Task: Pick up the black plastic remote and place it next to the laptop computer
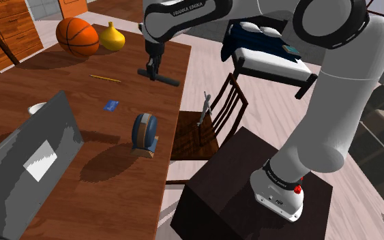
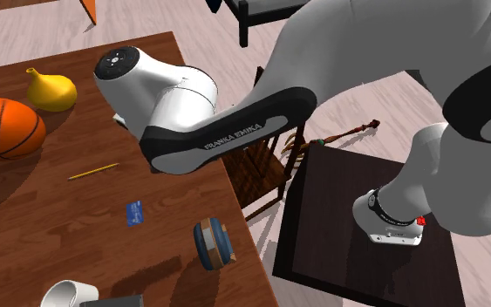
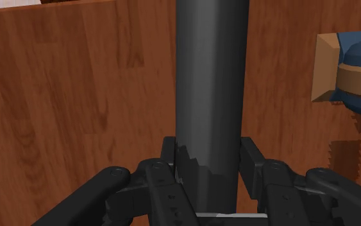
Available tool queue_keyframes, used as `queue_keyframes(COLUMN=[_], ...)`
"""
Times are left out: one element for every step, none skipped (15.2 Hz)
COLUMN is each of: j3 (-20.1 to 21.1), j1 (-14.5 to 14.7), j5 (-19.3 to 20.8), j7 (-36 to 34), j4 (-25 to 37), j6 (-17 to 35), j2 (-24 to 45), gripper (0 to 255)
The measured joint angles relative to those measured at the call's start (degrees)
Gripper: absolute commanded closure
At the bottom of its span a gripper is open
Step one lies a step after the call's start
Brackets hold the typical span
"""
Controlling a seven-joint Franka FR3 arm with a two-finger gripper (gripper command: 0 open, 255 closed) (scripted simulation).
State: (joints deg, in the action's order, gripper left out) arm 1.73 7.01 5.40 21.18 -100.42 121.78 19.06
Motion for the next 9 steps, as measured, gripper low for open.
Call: queue_keyframes(j3=[0.0,0.02,0.04,0.03,0.03,0.09,0.1,0.11,0.11], j1=[-0.04,-0.01,-0.01,-0.06,-0.08,0.04,0.02,0.03,0.02], j5=[-0.05,-0.08,-0.12,-0.18,-0.22,-0.23,-0.27,-0.29,-0.33], j7=[0.12,0.13,0.2,0.33,0.42,0.29,0.4,0.42,0.5], j4=[0.15,0.85,1.24,1.49,1.95,2.55,2.84,3.31,3.74], j6=[-0.56,-1.34,-2.09,-2.73,-3.4,-4.14,-4.76,-5.39,-6.06], j2=[-0.42,-0.49,-0.86,-1.25,-1.48,-1.61,-1.92,-2.08,-2.33], gripper=[255,255,255,255,255,255,255,255,255])
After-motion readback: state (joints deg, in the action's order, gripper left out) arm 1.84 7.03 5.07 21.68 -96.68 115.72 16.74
